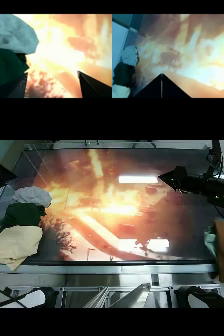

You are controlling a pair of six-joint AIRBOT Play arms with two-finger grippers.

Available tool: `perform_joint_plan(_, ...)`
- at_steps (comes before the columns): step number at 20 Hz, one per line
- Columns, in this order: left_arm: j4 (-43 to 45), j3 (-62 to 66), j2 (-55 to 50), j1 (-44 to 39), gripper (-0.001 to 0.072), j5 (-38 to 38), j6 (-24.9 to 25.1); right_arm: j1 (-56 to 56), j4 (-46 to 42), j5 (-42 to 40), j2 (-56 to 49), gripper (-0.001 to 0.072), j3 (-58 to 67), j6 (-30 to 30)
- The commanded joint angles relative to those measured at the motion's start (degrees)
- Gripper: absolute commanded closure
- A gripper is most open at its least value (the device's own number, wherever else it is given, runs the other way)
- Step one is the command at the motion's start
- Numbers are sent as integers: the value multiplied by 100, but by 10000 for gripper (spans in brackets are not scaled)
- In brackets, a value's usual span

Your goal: Fold the shirts.

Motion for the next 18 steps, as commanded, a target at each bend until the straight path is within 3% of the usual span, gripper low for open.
perform_joint_plan(1, 815, 52, -940, 376, -13, 1088, 107, 7, 22, 0, -4, 695, 4, 2)
perform_joint_plan(6, 822, 127, -2490, 343, -13, 2422, 149, 4, 39, 0, -4, 695, 4, 2)
perform_joint_plan(12, 820, 1486, -3928, -251, 6, 2203, 151, 7, 42, 0, -4, 695, 4, 2)
perform_joint_plan(13, 822, 1735, -4015, -382, 129, 2020, 151, 7, 39, 0, -4, 695, 4, 2)
perform_joint_plan(14, 820, 1996, -4048, -507, 477, 1766, 151, 7, 39, 0, -4, 695, 4, 2)
perform_joint_plan(15, 802, 2264, -4048, -616, 690, 1449, 155, 4, 42, -2, -4, 695, 4, 2)
perform_joint_plan(18, 7, 2927, -3829, -964, 690, 345, 396, 4, 39, 0, -4, 695, 4, 2)
